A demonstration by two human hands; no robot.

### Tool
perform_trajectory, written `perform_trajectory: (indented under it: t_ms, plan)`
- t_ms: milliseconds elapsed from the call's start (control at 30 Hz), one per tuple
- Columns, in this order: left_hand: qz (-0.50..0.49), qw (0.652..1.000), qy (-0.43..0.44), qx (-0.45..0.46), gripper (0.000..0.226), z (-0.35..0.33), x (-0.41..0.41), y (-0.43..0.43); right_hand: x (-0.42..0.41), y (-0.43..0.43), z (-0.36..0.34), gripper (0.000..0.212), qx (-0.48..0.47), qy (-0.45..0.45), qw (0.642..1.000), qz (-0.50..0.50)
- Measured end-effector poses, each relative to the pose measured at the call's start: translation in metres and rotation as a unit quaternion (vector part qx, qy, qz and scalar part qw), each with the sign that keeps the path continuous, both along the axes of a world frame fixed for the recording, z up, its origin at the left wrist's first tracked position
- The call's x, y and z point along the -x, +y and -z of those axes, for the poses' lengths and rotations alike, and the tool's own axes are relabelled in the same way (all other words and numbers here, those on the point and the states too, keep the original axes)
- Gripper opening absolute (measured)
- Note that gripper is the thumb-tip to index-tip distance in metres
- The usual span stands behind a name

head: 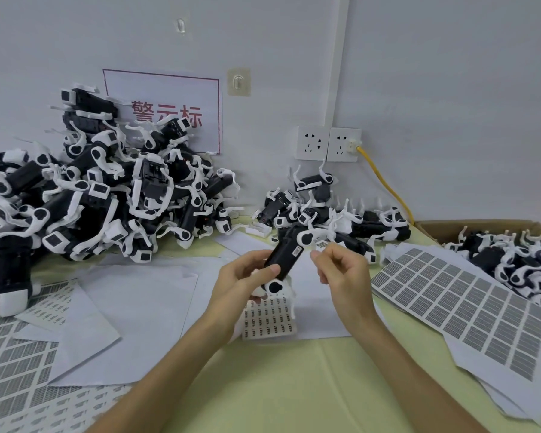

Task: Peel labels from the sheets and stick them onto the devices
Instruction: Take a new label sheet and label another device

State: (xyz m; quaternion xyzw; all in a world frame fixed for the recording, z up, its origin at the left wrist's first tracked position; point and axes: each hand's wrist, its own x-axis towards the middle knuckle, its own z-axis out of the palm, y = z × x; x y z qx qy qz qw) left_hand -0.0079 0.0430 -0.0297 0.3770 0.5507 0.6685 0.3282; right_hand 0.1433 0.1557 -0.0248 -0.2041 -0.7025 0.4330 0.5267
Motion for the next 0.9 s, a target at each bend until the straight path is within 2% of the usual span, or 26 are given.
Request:
perform_trajectory:
  t_ms: [100,200,267,300,367,400,500,567,633,767,833,900]
  plan:
    - [-0.056,0.997,0.038,-0.029,0.025,0.001,0.004,-0.002,-0.001,-0.004,0.001,0.052,-0.038,0.004,0.999,0.029]
    - [-0.108,0.986,0.111,-0.067,0.034,-0.002,0.007,-0.003,-0.005,-0.002,0.001,0.042,-0.1,0.051,0.988,0.107]
    - [-0.15,0.957,0.24,-0.069,0.036,0.0,0.009,-0.004,-0.006,0.002,-0.001,0.015,-0.14,0.032,0.983,0.11]
    - [-0.175,0.925,0.332,-0.068,0.037,0.001,0.01,-0.004,-0.006,0.003,-0.003,0.016,-0.159,0.0,0.982,0.102]
    - [-0.193,0.859,0.465,-0.089,0.045,0.003,0.012,-0.005,-0.005,0.007,-0.001,0.051,-0.207,-0.063,0.974,0.069]
    - [-0.183,0.839,0.503,-0.098,0.049,0.003,0.012,-0.005,-0.004,0.008,0.001,0.061,-0.229,-0.089,0.968,0.052]
    - [-0.152,0.793,0.578,-0.114,0.056,0.006,0.011,-0.005,0.002,0.007,0.008,0.075,-0.295,-0.162,0.941,0.021]
    - [-0.142,0.777,0.602,-0.121,0.059,0.008,0.01,-0.004,0.004,0.009,0.011,0.068,-0.329,-0.182,0.925,0.047]
    - [-0.137,0.774,0.604,-0.127,0.061,0.009,0.01,-0.002,0.003,0.011,0.013,0.059,-0.349,-0.176,0.917,0.077]
    - [-0.143,0.77,0.604,-0.146,0.059,0.01,0.01,-0.002,0.004,0.01,0.014,0.056,-0.343,-0.156,0.923,0.079]
    - [-0.147,0.783,0.578,-0.174,0.06,0.008,0.009,-0.003,0.003,0.01,0.014,0.054,-0.308,-0.151,0.937,0.065]
    - [-0.153,0.821,0.517,-0.19,0.064,0.005,0.008,-0.004,0.004,0.007,0.013,0.046,-0.243,-0.148,0.958,0.028]
